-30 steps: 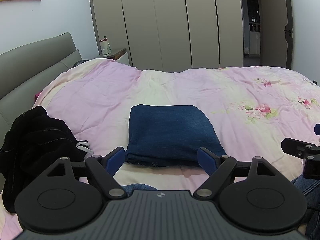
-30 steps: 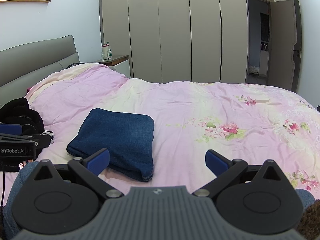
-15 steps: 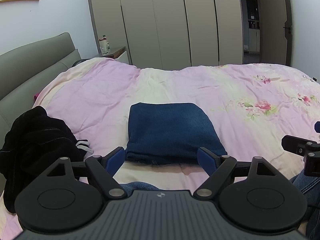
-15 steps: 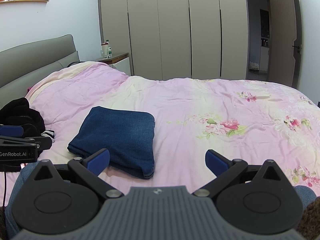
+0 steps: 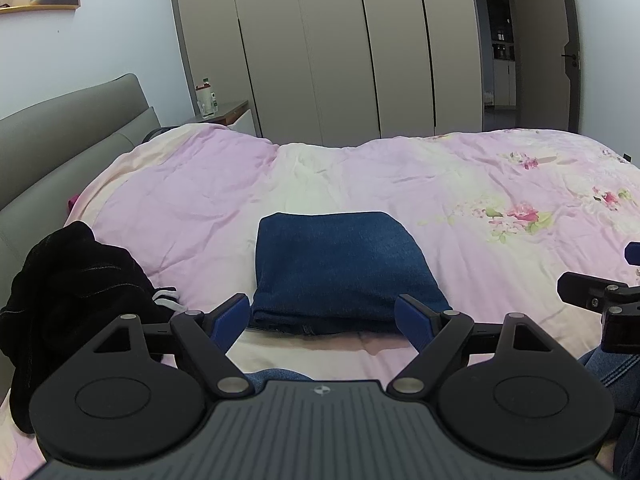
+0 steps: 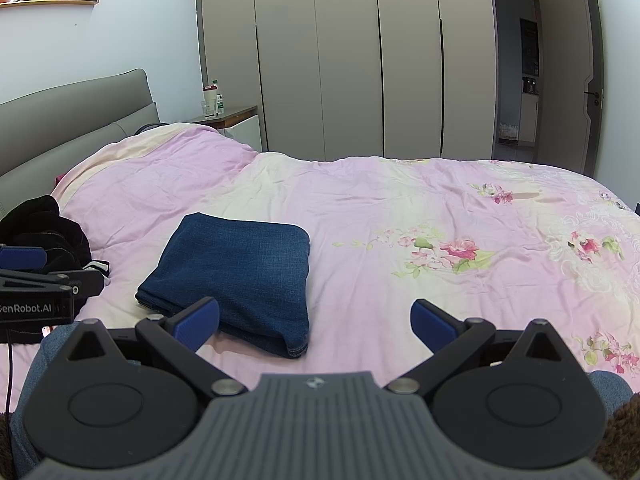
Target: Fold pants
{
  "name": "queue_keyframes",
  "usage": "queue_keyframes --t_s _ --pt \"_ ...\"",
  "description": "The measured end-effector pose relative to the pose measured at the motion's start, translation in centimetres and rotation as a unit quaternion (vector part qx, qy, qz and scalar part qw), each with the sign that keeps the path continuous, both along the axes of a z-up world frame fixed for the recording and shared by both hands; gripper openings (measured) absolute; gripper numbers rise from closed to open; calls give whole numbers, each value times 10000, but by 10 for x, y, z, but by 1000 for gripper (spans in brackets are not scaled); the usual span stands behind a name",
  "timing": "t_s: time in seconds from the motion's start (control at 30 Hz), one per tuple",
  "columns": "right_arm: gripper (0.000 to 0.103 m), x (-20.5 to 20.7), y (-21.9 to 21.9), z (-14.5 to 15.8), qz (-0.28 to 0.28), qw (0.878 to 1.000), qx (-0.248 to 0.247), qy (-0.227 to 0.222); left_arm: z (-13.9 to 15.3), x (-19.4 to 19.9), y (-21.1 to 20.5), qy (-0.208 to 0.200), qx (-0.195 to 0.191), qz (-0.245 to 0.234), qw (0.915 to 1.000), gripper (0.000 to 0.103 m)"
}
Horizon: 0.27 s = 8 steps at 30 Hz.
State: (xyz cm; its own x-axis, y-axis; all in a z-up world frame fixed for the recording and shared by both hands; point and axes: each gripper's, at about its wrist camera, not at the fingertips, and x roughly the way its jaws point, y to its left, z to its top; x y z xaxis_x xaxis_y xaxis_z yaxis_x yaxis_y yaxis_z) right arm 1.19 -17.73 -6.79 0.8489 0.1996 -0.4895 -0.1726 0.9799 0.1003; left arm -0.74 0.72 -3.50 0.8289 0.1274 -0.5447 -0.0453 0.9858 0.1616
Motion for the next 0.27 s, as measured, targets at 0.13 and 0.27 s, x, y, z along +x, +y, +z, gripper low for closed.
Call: queue_keyframes --t_s 0.13,0.27 --pt "98 0 0 0 -2 10000 0 0 0 -1 1 -26 -14 -27 10000 96" --pt "98 0 0 0 -3 10000 -1 2 2 -3 1 -97 7 -51 9999 96"
